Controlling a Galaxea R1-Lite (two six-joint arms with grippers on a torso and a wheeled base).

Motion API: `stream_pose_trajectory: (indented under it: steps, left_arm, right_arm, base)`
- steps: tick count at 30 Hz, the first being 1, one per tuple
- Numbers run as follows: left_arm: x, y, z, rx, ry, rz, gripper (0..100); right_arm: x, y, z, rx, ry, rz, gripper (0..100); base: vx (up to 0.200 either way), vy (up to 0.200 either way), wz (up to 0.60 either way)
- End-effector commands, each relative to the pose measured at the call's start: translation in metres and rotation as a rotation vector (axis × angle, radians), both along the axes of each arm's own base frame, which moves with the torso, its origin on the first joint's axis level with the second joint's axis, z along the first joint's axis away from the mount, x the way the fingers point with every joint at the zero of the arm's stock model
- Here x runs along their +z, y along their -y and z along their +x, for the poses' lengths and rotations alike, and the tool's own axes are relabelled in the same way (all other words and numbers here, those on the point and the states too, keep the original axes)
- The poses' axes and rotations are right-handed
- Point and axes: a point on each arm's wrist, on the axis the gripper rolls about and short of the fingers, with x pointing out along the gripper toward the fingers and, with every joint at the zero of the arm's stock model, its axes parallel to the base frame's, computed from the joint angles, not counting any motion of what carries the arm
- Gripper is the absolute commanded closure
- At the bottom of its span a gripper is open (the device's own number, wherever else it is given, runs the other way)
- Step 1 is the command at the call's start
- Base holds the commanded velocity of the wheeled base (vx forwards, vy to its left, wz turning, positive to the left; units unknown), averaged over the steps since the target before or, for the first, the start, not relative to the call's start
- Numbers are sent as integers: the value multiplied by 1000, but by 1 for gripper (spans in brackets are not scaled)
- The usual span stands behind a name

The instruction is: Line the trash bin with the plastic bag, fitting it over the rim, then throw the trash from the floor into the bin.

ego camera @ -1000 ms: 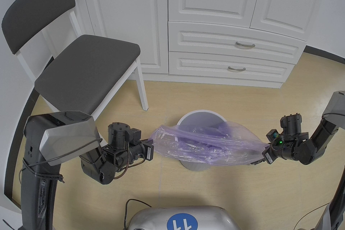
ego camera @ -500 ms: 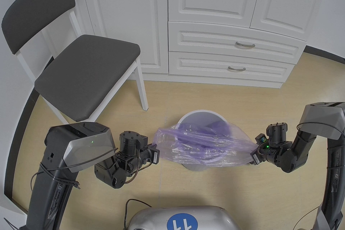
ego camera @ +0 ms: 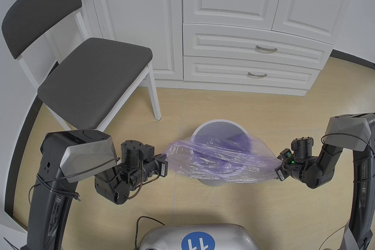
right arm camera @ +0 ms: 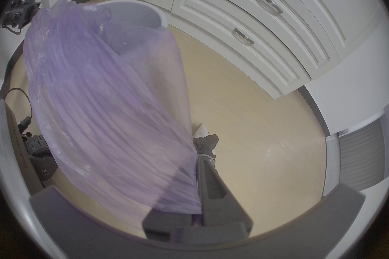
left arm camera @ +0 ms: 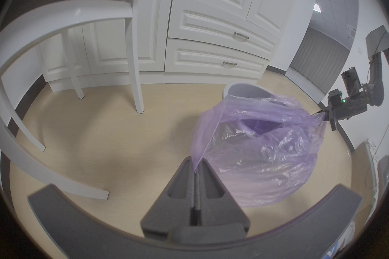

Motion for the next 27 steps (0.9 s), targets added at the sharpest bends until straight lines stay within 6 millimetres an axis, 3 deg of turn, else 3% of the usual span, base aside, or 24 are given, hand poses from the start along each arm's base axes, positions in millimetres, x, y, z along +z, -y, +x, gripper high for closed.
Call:
stream_pose_trajectory:
  steps: [1, 5, 6, 9, 10, 16, 20, 27]
  left_arm:
    - [17, -1, -8, -17, 24, -14, 100]
    - [19, 3, -11, -27, 26, -16, 100]
    - [19, 4, -12, -32, 25, -15, 100]
    - [16, 6, -13, -35, 19, -13, 100]
    - [14, 6, -13, -35, 15, -10, 100]
    - [14, 5, -13, -34, 12, -9, 100]
    - [9, 2, -13, -31, -1, 5, 100]
    - [-8, -14, -10, -31, -6, 97, 100]
  right_arm:
    - [24, 14, -3, -1, 43, 33, 0]
    - [41, 32, -8, 103, 69, 151, 0]
    - [50, 50, -12, 197, 82, 263, 0]
    - [51, 67, -14, 265, 88, 376, 0]
    - [49, 81, -14, 296, 88, 470, 0]
    - [43, 109, -21, 389, 73, 696, 0]
    - [28, 137, -28, 445, 34, 915, 0]
    - [7, 159, -27, 400, 9, 1026, 0]
  base:
    - [0, 0, 0]
    - [0, 0, 0]
    - [0, 0, 0]
    - [0, 0, 0]
    - [0, 0, 0]
    - [0, 0, 0]
    - [0, 0, 0]
    - [0, 0, 0]
